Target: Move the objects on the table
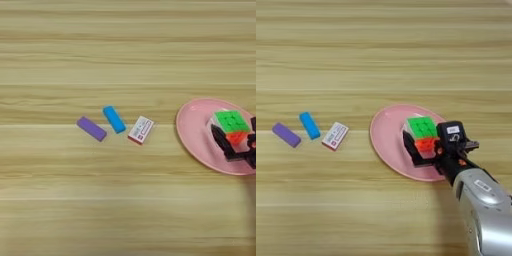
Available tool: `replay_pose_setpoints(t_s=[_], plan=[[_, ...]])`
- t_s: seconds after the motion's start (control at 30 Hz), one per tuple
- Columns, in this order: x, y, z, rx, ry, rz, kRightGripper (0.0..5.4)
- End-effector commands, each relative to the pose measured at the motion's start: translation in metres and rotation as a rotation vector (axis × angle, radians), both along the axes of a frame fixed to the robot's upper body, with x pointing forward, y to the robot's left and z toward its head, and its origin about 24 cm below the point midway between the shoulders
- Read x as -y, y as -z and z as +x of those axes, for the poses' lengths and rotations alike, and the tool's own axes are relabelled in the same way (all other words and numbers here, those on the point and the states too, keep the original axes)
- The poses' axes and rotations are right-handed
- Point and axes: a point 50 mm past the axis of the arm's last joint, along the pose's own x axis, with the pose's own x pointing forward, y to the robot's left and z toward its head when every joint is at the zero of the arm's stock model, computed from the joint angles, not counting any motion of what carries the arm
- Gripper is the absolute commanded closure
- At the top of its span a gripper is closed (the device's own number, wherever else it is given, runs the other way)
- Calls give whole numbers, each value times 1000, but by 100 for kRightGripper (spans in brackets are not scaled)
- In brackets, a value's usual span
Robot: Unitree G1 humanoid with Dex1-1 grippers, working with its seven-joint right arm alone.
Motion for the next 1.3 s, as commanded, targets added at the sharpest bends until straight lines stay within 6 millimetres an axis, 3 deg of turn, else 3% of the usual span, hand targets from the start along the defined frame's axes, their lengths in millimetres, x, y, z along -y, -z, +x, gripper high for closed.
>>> replay_pose_setpoints(t_s=[0.03, 0.2, 0.4, 0.57, 0.8, 1.0, 1.3], plan=[[4, -24, 7, 111, -8, -46, 3], [13, -32, 0, 123, -21, -57, 3], [54, -54, -16, 194, -11, -186, 3], [59, -61, -28, 253, -88, -230, 3], [64, -52, -42, 225, -133, -211, 3], [49, -37, -66, 175, -167, -110, 3], [69, -22, -83, 98, -193, -5, 3]])
